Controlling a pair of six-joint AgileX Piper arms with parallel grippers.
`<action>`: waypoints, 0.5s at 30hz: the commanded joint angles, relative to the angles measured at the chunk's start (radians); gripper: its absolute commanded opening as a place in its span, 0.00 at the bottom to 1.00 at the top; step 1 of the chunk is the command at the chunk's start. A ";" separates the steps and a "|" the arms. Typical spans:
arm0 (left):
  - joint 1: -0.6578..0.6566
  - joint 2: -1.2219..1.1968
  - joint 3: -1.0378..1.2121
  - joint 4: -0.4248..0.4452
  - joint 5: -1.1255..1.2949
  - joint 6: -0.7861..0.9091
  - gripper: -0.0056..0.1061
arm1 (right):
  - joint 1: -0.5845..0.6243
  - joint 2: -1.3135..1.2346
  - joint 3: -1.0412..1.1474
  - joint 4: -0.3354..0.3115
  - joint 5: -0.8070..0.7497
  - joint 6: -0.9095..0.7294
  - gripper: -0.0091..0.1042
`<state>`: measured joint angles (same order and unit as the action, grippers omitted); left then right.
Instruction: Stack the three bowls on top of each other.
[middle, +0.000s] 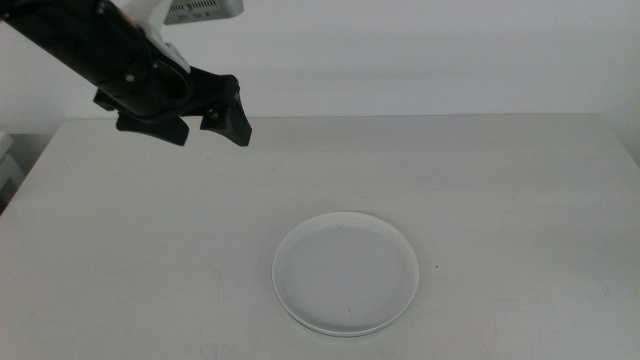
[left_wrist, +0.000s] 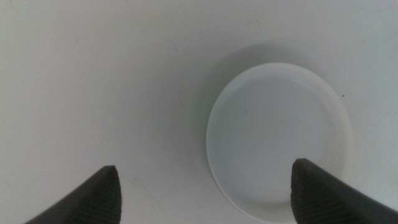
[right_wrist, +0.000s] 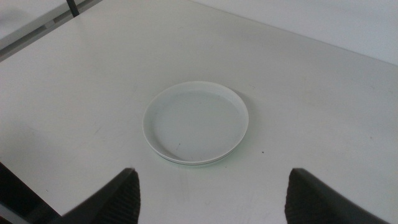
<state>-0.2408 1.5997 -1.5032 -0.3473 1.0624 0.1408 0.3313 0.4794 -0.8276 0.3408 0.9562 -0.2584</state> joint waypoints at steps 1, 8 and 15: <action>0.003 -0.057 -0.031 0.002 -0.046 -0.001 0.98 | -0.007 0.011 -0.021 0.011 -0.060 -0.013 0.60; 0.003 -0.062 -0.031 0.059 -0.118 -0.001 0.98 | -0.007 0.011 -0.021 0.012 -0.060 -0.013 0.60; 0.003 -0.087 -0.031 0.097 -0.093 -0.008 0.98 | -0.007 0.012 -0.019 0.008 -0.076 -0.018 0.60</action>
<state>-0.2408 1.5723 -1.5032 -0.2499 0.9992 0.1407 0.3313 0.4794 -0.8276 0.3408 0.9532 -0.2616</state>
